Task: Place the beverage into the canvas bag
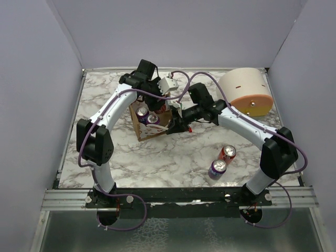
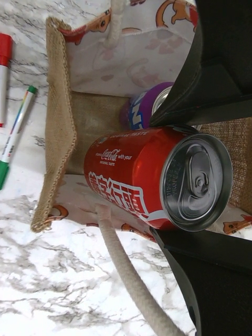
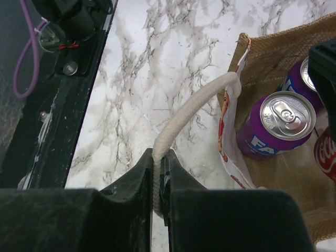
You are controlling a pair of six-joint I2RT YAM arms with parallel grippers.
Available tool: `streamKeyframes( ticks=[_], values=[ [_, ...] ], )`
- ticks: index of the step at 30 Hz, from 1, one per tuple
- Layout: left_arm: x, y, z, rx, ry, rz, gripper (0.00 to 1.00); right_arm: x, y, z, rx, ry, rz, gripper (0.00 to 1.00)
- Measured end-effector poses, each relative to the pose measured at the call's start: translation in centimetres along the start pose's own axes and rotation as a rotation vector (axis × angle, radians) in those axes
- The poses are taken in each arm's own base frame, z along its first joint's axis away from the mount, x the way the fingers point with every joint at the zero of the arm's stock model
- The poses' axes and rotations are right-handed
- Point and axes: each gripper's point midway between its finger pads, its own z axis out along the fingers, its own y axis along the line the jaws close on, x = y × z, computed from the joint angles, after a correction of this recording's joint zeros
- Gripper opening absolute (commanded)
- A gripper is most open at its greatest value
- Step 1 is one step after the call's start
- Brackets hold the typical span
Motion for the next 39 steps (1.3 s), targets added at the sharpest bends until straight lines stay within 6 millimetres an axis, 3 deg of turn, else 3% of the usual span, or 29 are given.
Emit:
streamKeyframes(
  ticks=[12,39],
  values=[
    [3.0,0.0,2.4,0.01,0.122,-0.072,0.26,0.3,0.3,-0.1,0.003,0.002,0.001,0.01],
    [4.6,-0.1,5.5,0.021,0.186,-0.22,0.45,0.3,0.5,-0.3,0.008,-0.001,-0.007,0.01]
  ],
)
